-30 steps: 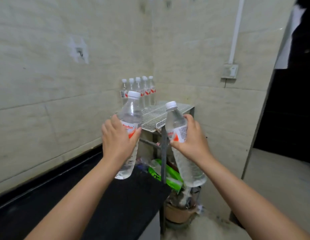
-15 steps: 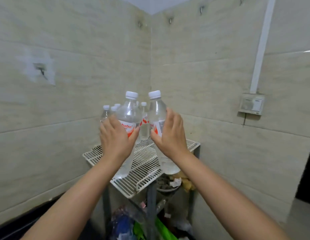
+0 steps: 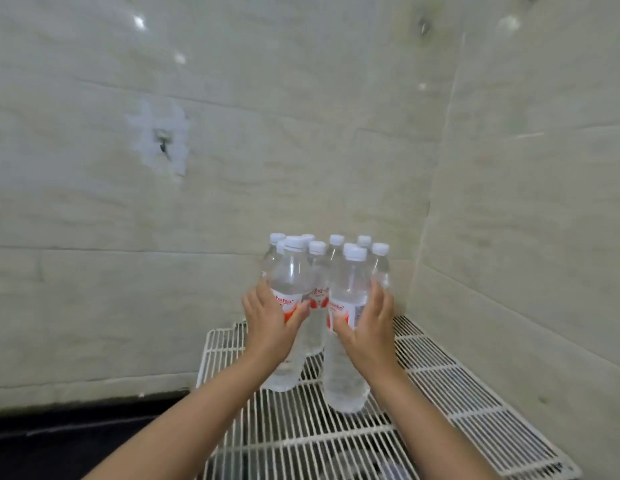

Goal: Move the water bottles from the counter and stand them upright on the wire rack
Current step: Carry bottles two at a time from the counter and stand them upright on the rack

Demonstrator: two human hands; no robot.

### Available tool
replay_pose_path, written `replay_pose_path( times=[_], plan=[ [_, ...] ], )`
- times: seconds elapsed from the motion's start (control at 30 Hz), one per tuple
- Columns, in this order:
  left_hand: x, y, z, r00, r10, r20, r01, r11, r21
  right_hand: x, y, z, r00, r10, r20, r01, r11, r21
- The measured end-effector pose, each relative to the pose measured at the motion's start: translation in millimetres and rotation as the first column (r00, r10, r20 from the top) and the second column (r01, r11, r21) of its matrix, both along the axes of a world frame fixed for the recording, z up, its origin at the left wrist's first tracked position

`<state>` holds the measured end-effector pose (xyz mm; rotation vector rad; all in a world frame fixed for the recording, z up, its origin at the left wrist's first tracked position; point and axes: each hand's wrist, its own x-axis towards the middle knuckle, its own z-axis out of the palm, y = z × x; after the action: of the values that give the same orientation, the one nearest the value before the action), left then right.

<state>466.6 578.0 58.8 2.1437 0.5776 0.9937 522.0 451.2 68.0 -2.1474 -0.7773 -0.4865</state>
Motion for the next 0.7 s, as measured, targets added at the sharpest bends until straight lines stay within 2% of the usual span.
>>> replay_pose_path(
  times=[0.07,0.2,0.3,0.4,0.47,0.53,0.57,0.63,0.7],
  plan=[
    [7.8,-3.6,-7.2,1.000,-0.007,0.007,0.007,0.998,-0.067,17.5,0.1,-7.4,0.999,0.047,0.004,-0.047,0.999,-0.019],
    [9.9,3.2,-21.7,0.998,-0.043,-0.050,0.042,0.999,-0.021,28.4,-3.2,-15.3,0.993,0.114,0.008,-0.113,0.991,-0.076],
    [5.2,18.7,-19.7,0.987,-0.161,-0.026,0.158,0.983,-0.098,27.8,-14.8,-13.4,0.991,0.134,0.001,-0.133,0.984,-0.121],
    [-3.6,24.2,-10.6,0.950,-0.293,-0.106,0.272,0.947,-0.171,34.3,-21.4,-2.3,0.982,0.190,-0.013,-0.190,0.977,-0.095],
    [-7.0,24.6,-2.8,0.939,-0.302,-0.166,0.280,0.950,-0.141,43.2,-23.6,16.4,0.944,0.315,-0.098,-0.318,0.948,-0.018],
    [-7.6,23.0,6.7,0.952,-0.263,-0.153,0.252,0.963,-0.091,51.8,-27.3,37.5,0.845,0.476,-0.242,-0.469,0.878,0.090],
    [-7.1,21.1,13.5,0.972,-0.207,-0.113,0.202,0.978,-0.055,57.1,-29.5,45.4,0.809,0.517,-0.279,-0.517,0.852,0.081],
    [-3.6,15.1,31.8,0.999,-0.037,-0.028,0.038,0.999,0.035,65.4,-33.3,55.3,0.813,0.518,-0.268,-0.549,0.834,-0.053],
    [3.9,6.8,51.9,0.991,0.105,-0.079,-0.089,0.979,0.181,67.6,-34.1,60.9,0.846,0.486,-0.219,-0.521,0.840,-0.151]
  ],
)
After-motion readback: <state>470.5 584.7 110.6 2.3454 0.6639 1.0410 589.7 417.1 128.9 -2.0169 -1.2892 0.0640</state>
